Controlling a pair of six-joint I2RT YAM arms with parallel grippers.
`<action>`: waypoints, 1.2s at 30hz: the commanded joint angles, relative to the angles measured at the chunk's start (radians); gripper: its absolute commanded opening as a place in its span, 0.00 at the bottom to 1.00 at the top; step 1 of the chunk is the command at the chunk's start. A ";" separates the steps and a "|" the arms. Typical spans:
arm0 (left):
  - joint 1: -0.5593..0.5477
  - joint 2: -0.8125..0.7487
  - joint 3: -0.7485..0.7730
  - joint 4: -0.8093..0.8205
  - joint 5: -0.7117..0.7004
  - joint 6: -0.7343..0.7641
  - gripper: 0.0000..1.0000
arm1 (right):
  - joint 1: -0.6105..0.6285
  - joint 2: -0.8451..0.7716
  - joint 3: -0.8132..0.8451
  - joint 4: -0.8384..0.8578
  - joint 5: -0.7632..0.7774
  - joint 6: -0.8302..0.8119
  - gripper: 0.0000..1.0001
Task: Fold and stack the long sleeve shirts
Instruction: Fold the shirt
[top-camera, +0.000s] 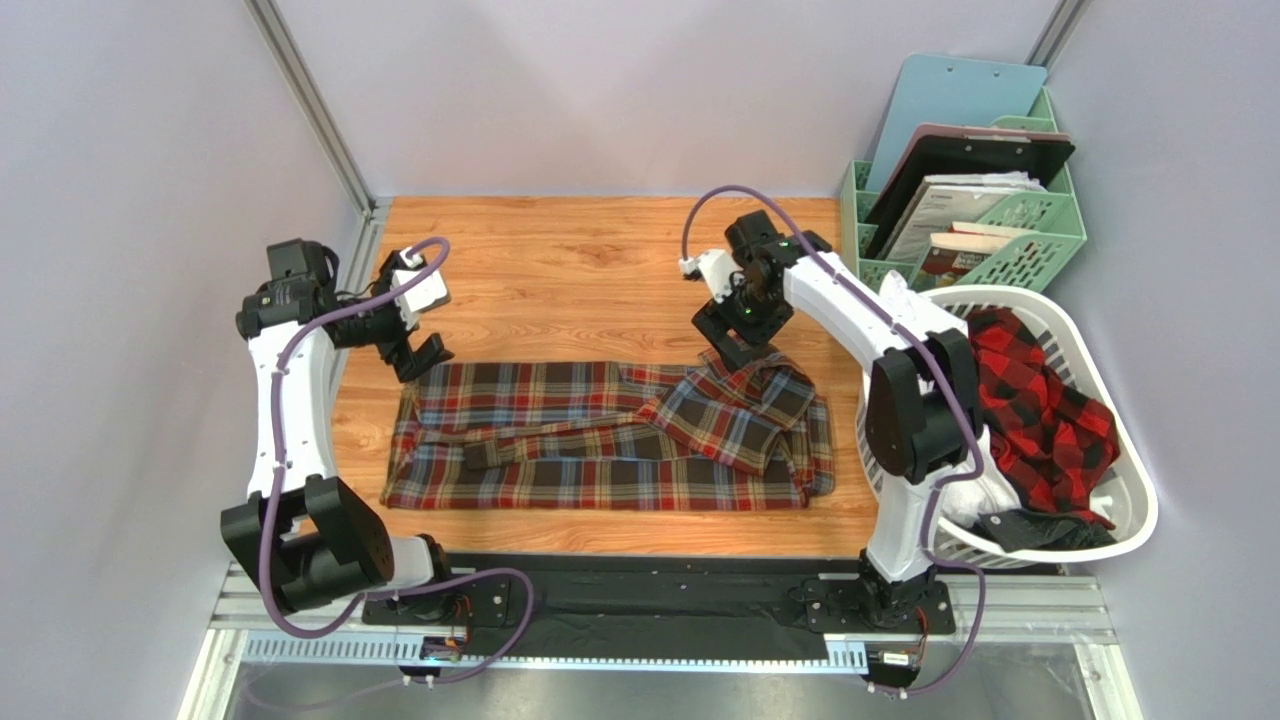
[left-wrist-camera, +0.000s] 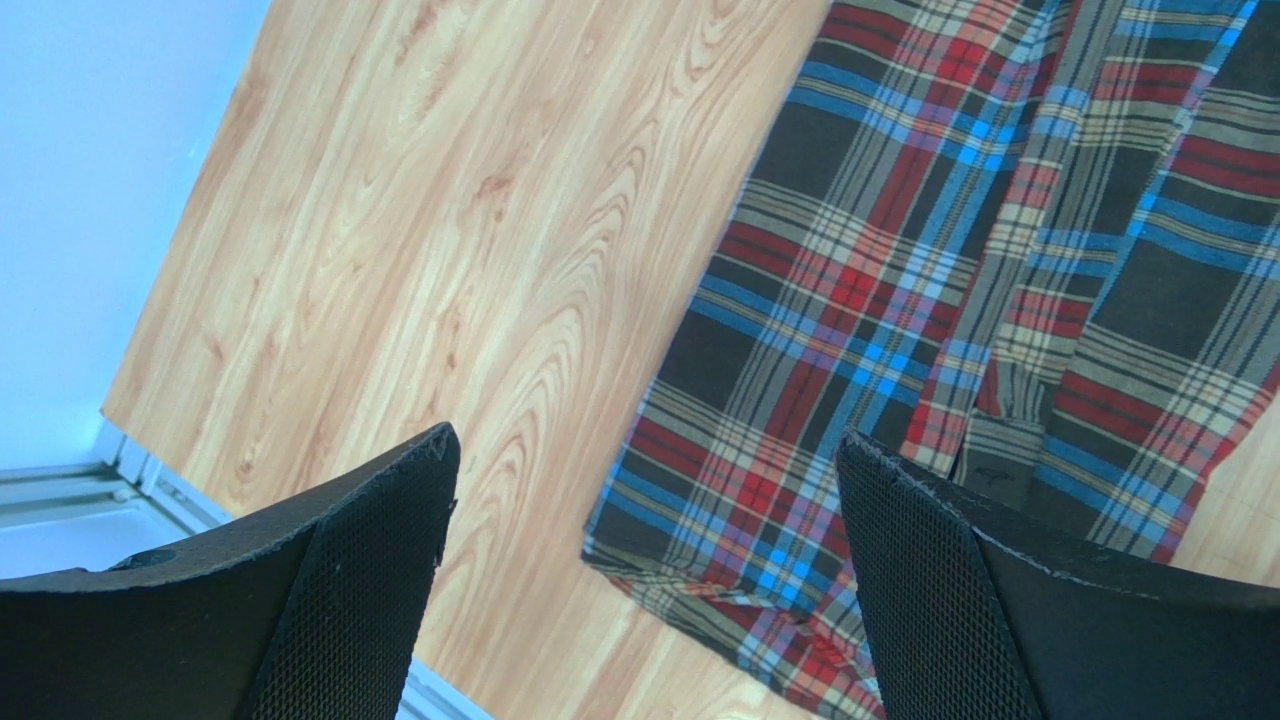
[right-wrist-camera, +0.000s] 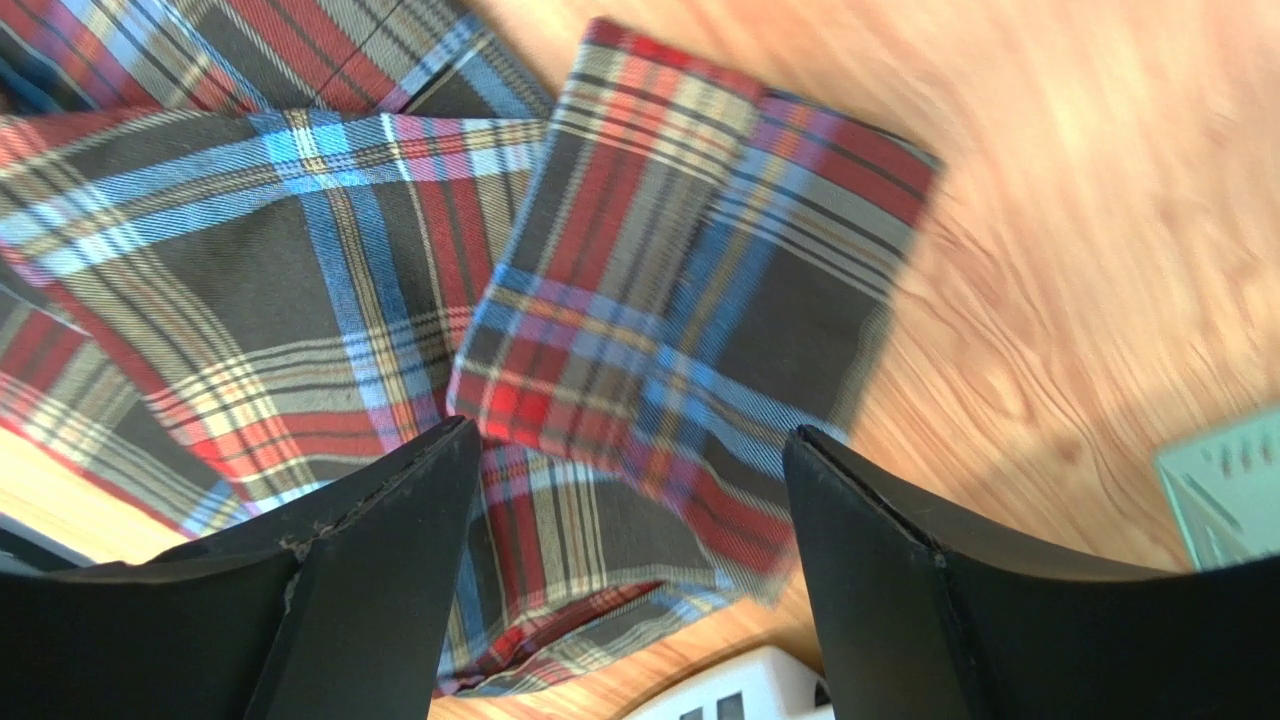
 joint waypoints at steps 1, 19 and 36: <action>0.007 -0.033 -0.035 -0.019 0.051 0.027 0.99 | 0.025 0.059 0.054 -0.027 0.044 -0.101 0.79; 0.006 -0.062 0.002 -0.044 0.045 -0.046 0.99 | 0.037 0.060 0.149 -0.130 0.025 -0.157 0.00; -0.195 -0.482 -0.118 0.352 0.263 -0.579 0.99 | 0.040 -0.374 0.111 -0.079 -0.643 0.055 0.00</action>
